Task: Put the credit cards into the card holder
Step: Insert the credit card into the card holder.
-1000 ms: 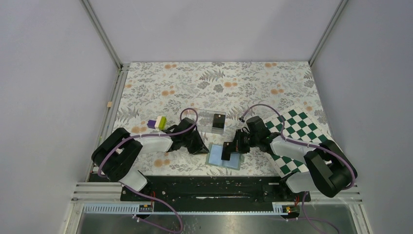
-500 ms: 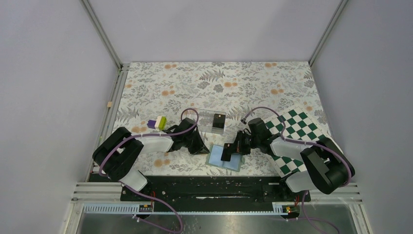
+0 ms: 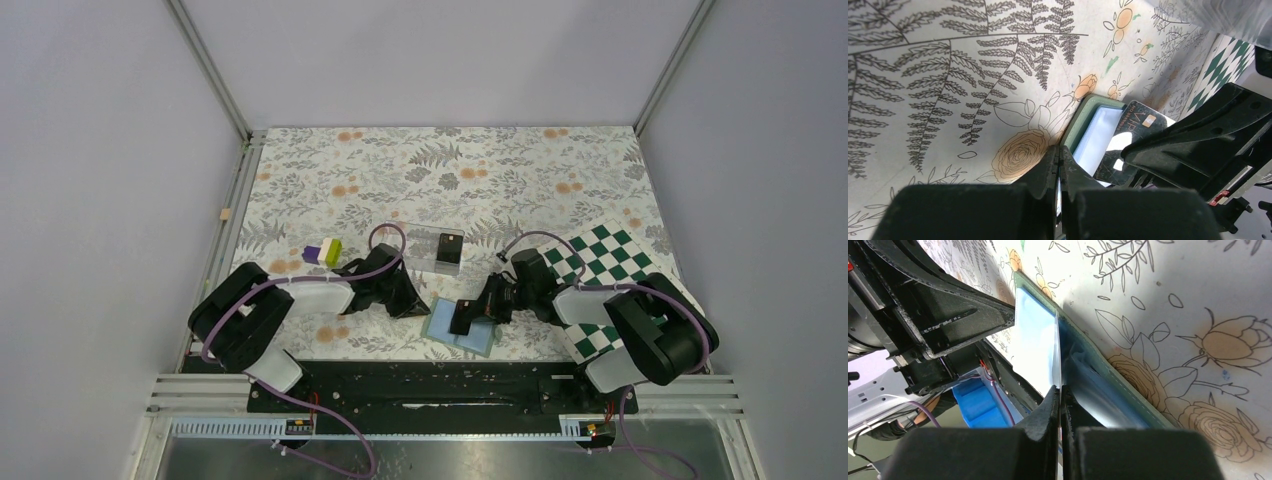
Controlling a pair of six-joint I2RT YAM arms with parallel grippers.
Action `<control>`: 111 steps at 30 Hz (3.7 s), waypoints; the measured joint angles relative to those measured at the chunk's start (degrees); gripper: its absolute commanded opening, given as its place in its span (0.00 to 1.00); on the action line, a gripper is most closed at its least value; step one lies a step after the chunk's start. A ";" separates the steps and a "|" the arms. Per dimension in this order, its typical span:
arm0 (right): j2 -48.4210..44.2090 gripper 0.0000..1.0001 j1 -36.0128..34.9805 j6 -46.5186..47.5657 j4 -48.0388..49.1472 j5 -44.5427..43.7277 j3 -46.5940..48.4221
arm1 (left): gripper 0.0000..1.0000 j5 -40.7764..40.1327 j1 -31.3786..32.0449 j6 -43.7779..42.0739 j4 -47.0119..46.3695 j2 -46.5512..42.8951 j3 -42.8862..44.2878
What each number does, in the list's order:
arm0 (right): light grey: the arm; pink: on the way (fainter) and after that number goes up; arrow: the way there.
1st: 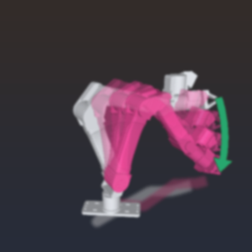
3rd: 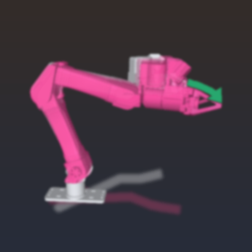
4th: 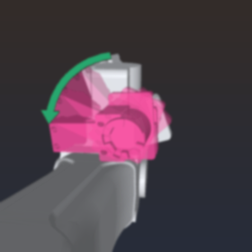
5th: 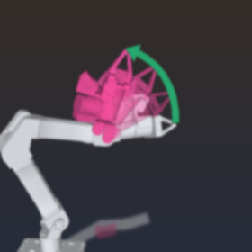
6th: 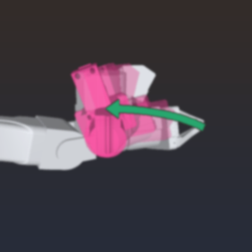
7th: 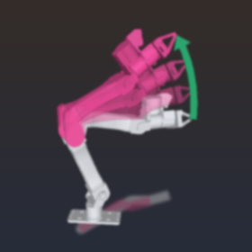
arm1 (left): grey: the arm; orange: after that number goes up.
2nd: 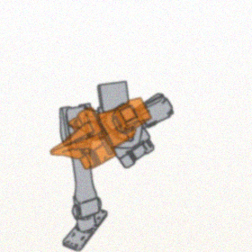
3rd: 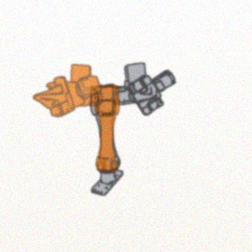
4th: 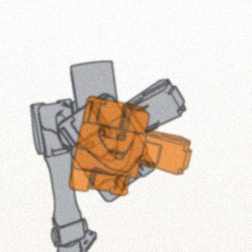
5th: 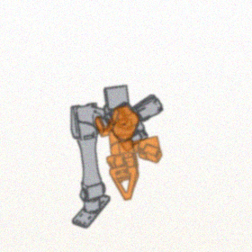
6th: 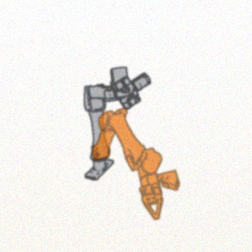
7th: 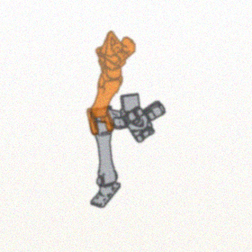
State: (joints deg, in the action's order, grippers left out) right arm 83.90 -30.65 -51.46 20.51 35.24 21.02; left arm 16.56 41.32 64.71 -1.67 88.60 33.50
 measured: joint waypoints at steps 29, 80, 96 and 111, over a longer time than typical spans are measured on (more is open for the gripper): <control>-0.48 0.00 4.94 -0.48 -1.62 0.35 -1.16 | 0.00 -0.24 2.14 3.32 -1.20 -2.25 -2.97; 7.37 0.14 0.48 -2.05 -0.07 7.67 2.08 | 0.00 0.20 2.23 3.26 -0.52 -1.51 -2.10; -2.19 0.59 -2.29 7.56 -23.08 -0.96 7.91 | 0.00 0.15 3.04 3.30 -0.85 -1.46 -2.10; 6.80 0.59 -5.49 10.38 -30.27 -0.09 17.44 | 0.00 0.92 5.31 4.26 -1.97 0.09 -1.25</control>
State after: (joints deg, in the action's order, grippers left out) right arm 90.70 -36.14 -41.08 -9.76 35.16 38.46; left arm 17.47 46.63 68.97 -3.64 88.68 32.25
